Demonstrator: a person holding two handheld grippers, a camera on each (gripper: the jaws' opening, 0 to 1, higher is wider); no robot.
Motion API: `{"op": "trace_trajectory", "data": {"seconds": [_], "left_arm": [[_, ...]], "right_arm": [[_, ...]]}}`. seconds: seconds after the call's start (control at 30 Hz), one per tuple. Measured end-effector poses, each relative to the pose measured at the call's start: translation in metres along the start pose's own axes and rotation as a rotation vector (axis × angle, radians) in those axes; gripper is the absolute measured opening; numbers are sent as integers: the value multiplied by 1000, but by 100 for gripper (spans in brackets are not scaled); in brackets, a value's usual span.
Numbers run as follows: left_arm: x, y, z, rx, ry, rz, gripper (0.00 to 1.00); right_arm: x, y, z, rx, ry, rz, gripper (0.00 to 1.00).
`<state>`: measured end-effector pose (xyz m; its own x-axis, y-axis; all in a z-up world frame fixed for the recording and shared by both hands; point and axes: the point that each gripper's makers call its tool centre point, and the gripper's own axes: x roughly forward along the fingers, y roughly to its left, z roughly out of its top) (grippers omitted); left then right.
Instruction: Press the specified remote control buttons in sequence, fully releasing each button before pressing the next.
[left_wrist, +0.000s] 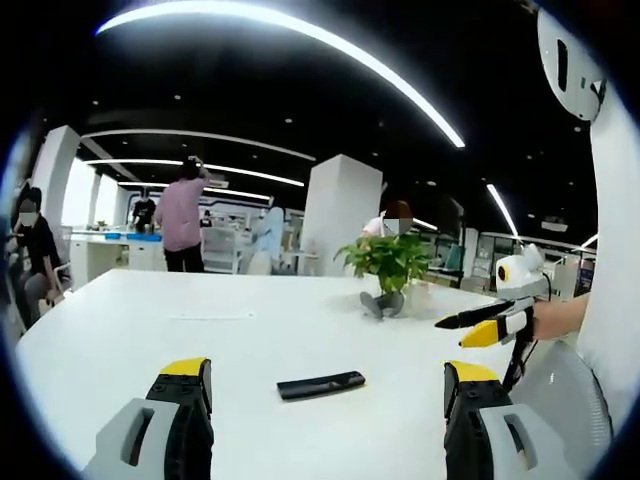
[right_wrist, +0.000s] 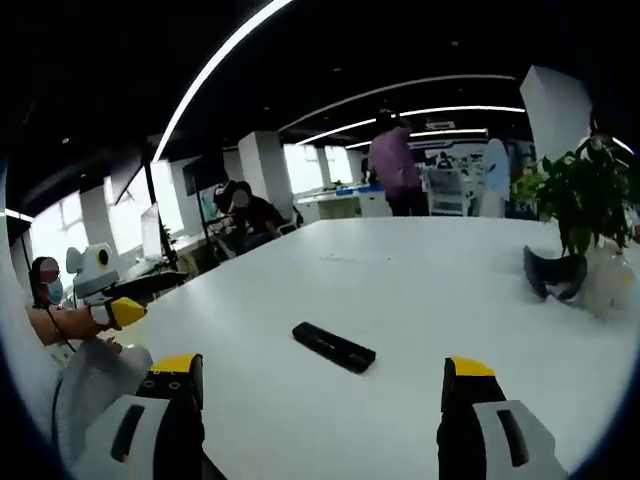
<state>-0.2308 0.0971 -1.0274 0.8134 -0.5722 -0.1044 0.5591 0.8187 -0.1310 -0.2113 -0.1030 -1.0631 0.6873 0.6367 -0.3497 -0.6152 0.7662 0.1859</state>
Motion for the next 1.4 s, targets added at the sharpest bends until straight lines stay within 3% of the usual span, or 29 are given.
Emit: {"op": "trace_trajectory", "data": {"seconds": [0.17,0.63,0.77,1.4], "left_arm": [[1,-1,0,1,2,2,100],[0,2,-3,10,8,-2,100],[0,3,-5,10,13,-3,100],[-2,6,-5,8,5,4,100]], "right_arm": [[-11,-3,-7,25,0,-22,99],[-38,-6,0,50,-62,-85,99],[-39,-4,5,35,-88,-91,99],[-35,2,-1,10,-58,-78,99]]}}
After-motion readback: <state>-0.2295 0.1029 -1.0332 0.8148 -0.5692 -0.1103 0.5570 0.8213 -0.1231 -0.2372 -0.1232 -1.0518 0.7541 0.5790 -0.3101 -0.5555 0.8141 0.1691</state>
